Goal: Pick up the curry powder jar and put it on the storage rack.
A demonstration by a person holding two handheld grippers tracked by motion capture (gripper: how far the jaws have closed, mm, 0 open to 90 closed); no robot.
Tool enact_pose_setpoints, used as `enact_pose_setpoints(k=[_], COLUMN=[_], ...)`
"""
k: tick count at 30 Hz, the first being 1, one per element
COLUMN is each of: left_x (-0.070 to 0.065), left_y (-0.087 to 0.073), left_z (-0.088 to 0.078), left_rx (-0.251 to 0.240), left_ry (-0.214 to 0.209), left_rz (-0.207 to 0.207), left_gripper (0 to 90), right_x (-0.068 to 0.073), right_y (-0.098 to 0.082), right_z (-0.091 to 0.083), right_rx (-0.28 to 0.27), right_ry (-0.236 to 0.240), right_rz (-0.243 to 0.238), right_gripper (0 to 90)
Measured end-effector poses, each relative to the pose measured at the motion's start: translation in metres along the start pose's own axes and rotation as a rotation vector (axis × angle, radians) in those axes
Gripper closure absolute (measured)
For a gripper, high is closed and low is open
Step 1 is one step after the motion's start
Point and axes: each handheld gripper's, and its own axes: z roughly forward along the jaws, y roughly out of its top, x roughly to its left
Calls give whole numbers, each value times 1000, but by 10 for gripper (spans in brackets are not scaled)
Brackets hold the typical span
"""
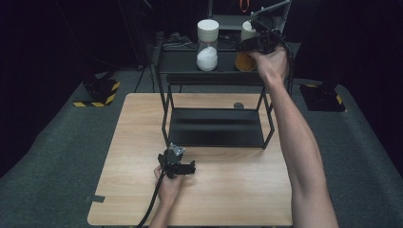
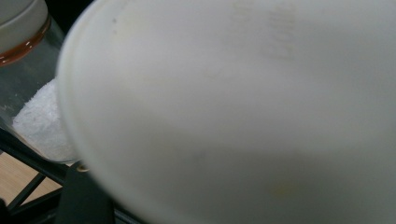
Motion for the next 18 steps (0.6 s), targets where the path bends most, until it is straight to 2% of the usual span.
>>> enact_pose_setpoints(k=[15,18], left_x=[-1,-1], left_y=[0,0], left_z=[0,0], left_rx=[0,0], left_ry=[2,2], left_rz=[-2,-2], left_gripper=[29,29], right_x=[-1,-4], right_y=[-8,-10], right_z=[3,2], right_rx=[-30,-36], right_ry=[1,13], right_rz=[8,3], right_gripper=[313,296])
